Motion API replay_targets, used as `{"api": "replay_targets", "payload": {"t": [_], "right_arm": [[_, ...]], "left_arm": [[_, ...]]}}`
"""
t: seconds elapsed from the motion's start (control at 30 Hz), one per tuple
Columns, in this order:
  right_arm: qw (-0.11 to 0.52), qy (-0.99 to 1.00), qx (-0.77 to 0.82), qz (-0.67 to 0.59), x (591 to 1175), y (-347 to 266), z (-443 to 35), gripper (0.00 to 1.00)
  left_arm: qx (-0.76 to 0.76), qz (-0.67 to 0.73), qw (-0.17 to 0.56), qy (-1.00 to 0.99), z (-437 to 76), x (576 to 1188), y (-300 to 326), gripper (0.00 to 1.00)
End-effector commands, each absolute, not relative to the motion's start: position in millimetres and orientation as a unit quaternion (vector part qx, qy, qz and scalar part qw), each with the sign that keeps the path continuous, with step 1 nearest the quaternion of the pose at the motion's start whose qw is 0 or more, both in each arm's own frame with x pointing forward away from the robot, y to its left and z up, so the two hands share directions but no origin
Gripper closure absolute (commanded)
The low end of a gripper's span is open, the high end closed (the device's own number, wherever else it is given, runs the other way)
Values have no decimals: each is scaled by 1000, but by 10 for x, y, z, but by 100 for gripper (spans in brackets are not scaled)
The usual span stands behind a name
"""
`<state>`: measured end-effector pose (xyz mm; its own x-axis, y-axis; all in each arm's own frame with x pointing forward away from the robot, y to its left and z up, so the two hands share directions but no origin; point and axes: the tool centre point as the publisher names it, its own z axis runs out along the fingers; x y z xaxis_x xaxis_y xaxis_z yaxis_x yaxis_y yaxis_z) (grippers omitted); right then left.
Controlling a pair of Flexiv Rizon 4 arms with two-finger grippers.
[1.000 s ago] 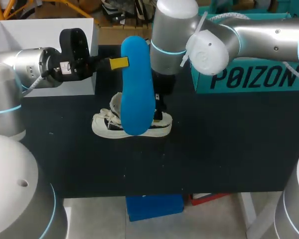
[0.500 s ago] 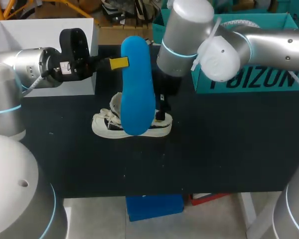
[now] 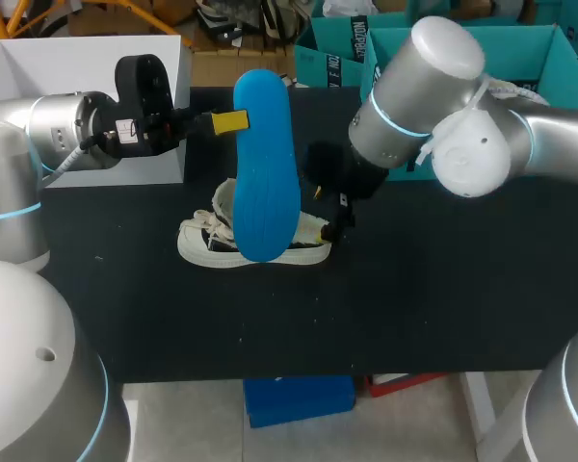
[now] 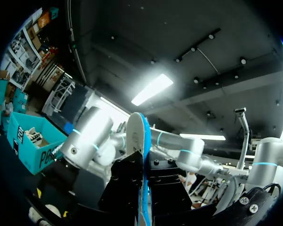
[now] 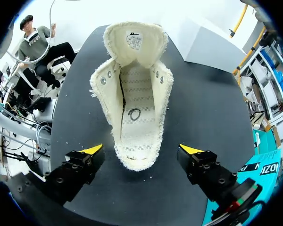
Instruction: Take the shoe out of the shoebox, open the shoe tongue, remove and reinsert the insole, then place the shoe into the shoebox
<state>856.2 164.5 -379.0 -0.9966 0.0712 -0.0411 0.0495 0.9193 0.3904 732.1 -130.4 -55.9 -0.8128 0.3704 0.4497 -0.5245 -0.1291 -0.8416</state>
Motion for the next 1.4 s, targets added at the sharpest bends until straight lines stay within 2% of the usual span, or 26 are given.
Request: {"api": "replay_targets", "payload": {"t": [0.03,0.83,1.4], "right_arm": [[36,961,34,273,8509,1545,-3878,0],[44,931,52,357,8566,1411,-4199,0],[31,945,60,320,8589,1385,-4198,0]], "left_arm": [[65,749,298,-588,-571,7310,-1307,100],[65,749,298,-588,-571,7310,-1307,100],[65,749,298,-588,-571,7310,-1307,100]]}}
